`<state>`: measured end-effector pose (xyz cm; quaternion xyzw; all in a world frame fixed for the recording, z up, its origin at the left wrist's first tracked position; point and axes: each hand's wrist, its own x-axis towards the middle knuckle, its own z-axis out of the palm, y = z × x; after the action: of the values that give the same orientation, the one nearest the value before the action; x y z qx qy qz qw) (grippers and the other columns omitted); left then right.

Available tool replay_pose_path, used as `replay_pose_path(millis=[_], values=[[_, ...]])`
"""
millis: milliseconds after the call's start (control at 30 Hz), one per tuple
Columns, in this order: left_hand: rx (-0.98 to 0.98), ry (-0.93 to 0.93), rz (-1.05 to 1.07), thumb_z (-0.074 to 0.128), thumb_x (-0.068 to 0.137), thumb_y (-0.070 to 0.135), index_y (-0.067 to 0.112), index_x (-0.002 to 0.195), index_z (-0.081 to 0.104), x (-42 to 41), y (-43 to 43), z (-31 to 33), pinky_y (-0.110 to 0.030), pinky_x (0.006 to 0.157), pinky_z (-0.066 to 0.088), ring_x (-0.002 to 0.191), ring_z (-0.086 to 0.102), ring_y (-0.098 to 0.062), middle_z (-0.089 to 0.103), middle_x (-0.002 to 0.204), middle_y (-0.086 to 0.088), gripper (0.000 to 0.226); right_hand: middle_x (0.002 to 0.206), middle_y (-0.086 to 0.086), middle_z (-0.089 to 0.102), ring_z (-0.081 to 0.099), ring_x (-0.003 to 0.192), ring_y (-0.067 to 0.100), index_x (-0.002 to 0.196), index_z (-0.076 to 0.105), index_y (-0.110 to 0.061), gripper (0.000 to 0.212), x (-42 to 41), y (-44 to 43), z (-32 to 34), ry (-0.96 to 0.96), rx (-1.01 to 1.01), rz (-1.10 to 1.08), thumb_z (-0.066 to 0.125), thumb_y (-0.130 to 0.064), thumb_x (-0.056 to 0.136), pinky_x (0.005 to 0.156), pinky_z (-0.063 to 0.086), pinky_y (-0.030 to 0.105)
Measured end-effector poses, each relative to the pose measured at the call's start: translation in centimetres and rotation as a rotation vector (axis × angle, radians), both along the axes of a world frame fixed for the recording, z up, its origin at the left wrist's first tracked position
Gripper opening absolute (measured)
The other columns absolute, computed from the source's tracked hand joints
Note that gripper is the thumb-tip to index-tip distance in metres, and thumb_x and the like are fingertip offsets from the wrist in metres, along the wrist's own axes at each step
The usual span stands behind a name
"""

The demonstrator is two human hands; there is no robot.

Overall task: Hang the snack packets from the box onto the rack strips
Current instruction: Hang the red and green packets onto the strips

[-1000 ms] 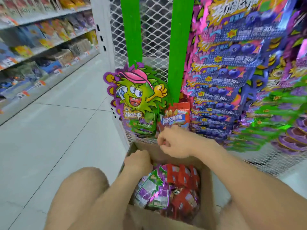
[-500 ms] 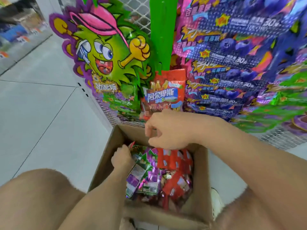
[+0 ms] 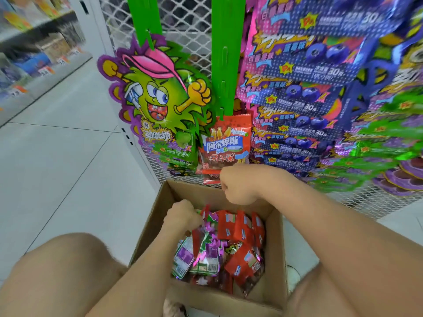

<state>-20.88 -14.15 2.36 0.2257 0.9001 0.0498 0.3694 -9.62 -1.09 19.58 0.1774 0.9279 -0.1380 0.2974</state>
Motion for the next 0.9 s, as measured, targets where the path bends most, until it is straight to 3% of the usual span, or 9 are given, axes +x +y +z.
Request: replay_pose_path(millis=[133,200,300,467,567,633,700,800,900], values=[[0.037,-0.298,-0.004,0.078,0.088,0.015,0.000,0.096,0.072,0.4,0.5,7.2,-0.039,0.076,0.067,0.073,0.080,-0.024,0.080,0.081,-0.014,0.018,0.086,0.011,0.053,0.043,0.060,0.021,0.086,0.055,-0.004,0.024,0.5,-1.1,0.6,0.054,-0.015,-0.207,0.041,-0.009,0.105,0.057,0.040,0.029],[0.106,-0.362,-0.042,0.076,0.092,0.012,0.000,0.109,0.067,0.8,0.0,9.9,-0.041,0.083,0.066,0.082,0.081,-0.025,0.081,0.092,-0.016,0.022,0.108,0.017,0.058,0.055,0.078,0.028,0.109,0.061,0.002,0.035,0.9,-2.0,0.3,0.125,-0.053,-0.292,0.041,-0.026,0.110,0.073,0.043,0.033],[0.202,-0.371,-0.120,0.070,0.096,0.010,0.007,0.130,0.060,1.3,-1.4,12.6,-0.045,0.082,0.067,0.085,0.081,-0.026,0.075,0.117,-0.015,0.035,0.103,0.019,0.070,0.070,0.091,0.035,0.105,0.066,0.003,0.052,1.2,-3.5,-1.1,0.253,-0.126,-0.479,0.055,-0.047,0.102,0.079,0.060,0.039],[0.316,-0.397,-0.188,0.071,0.098,0.020,0.007,0.109,0.062,2.6,-3.5,15.3,-0.052,0.087,0.065,0.090,0.081,-0.023,0.077,0.109,-0.011,0.019,0.072,0.016,0.068,0.073,0.067,0.029,0.092,0.061,0.004,0.016,2.2,-5.1,-1.2,0.252,-0.210,-0.611,0.060,-0.012,0.092,0.055,0.060,0.029],[0.419,-0.321,-0.090,0.063,0.103,0.034,0.013,0.127,0.061,2.6,-4.3,16.2,-0.049,0.085,0.065,0.106,0.075,-0.025,0.069,0.125,-0.007,0.032,0.063,0.015,0.048,0.068,0.057,0.027,0.070,0.050,-0.003,0.023,3.1,-5.2,-0.4,0.245,-0.236,-0.527,0.059,-0.004,0.091,0.046,0.057,0.028],[0.467,-0.164,-0.030,0.060,0.104,0.027,0.015,0.150,0.045,2.2,-4.8,16.8,-0.047,0.096,0.060,0.129,0.059,-0.032,0.051,0.148,-0.011,0.050,0.061,0.009,0.038,0.062,0.055,0.030,0.066,0.043,-0.008,0.031,3.9,-4.8,0.0,0.264,-0.280,-0.449,0.060,0.000,0.091,0.059,0.064,0.046],[0.492,-0.055,-0.086,0.060,0.101,0.022,0.014,0.159,0.037,1.9,-5.2,17.3,-0.039,0.110,0.046,0.143,0.046,-0.031,0.040,0.160,-0.014,0.063,0.062,0.004,0.030,0.039,0.059,0.021,0.066,0.040,-0.011,0.034,4.5,-4.0,0.4,0.346,-0.300,-0.414,0.062,-0.001,0.091,0.052,0.048,0.039],[0.628,-0.209,-0.031,0.060,0.102,0.019,0.013,0.123,0.072,1.6,-5.9,18.1,-0.036,0.102,0.052,0.117,0.066,-0.023,0.071,0.130,-0.015,0.025,0.070,0.015,0.058,0.045,0.066,0.017,0.082,0.060,-0.005,0.011,5.0,-3.0,1.2,0.540,-0.470,-0.489,0.067,-0.009,0.091,0.060,0.035,0.029],[0.818,-0.322,0.041,0.069,0.094,0.031,0.003,0.094,0.072,1.9,-6.1,19.1,-0.055,0.096,0.060,0.097,0.072,-0.035,0.070,0.111,-0.029,0.029,0.079,0.013,0.069,0.050,0.057,0.010,0.112,0.055,-0.018,0.024,5.3,-2.7,1.8,0.809,-0.474,-0.602,0.066,-0.009,0.093,0.055,0.044,0.027]])
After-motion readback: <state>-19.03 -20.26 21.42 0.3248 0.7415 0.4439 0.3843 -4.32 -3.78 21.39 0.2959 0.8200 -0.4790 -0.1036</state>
